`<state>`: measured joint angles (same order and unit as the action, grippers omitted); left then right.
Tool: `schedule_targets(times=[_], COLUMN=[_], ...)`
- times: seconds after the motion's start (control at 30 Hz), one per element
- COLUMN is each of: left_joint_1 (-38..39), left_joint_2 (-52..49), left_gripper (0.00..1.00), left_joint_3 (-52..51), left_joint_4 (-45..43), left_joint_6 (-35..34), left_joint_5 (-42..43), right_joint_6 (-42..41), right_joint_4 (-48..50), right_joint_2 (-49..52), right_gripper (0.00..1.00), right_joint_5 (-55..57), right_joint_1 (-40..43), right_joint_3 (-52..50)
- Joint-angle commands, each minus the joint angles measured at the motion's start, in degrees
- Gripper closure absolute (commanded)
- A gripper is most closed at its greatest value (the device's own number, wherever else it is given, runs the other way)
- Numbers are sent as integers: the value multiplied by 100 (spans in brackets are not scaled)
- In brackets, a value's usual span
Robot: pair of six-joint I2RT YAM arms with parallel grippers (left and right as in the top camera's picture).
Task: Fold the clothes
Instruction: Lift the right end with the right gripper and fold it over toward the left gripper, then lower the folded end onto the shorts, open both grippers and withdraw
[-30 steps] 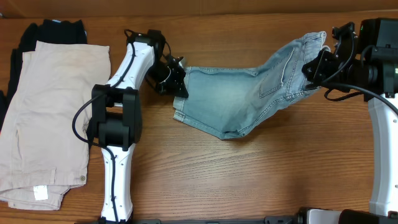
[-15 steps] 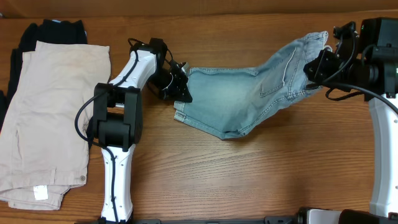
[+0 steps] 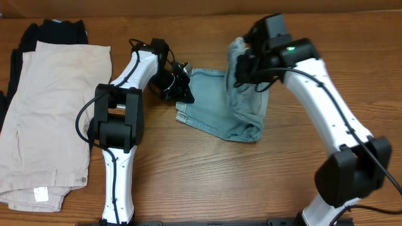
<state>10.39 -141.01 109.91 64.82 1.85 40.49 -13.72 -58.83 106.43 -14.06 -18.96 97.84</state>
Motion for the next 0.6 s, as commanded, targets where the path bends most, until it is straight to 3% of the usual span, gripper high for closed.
schedule_targets(times=[0.0, 0.17, 0.33, 0.47, 0.5, 0.57], left_joint_1=[76, 76, 74, 59, 22, -105], left_joint_2=[-118, -118, -118, -118, -118, -118], left_gripper=[96, 96, 96, 96, 92, 82], left_joint_3=[-192, -192, -190, -173, -122, 83], left_joint_4=[-35, -33, -37, 98, 212, 542], left_joint_6=[-37, -111, -273, -271, -275, -330], left_joint_5=[-339, -643, -660, -660, -748, -949], right_joint_6=[-520, -1298, -1495, -1458, -1458, -1456], right_joint_4=[385, 772, 957, 1099, 1080, 935], right_joint_2=[98, 544, 680, 678, 660, 588], right_gripper=[96, 96, 94, 35, 26, 23], right_joint_5=[20, 334, 310, 310, 280, 138], right_joint_1=[-428, -940, -1224, -1344, -1338, -1200], right_joint_3=[149, 149, 149, 164, 175, 308])
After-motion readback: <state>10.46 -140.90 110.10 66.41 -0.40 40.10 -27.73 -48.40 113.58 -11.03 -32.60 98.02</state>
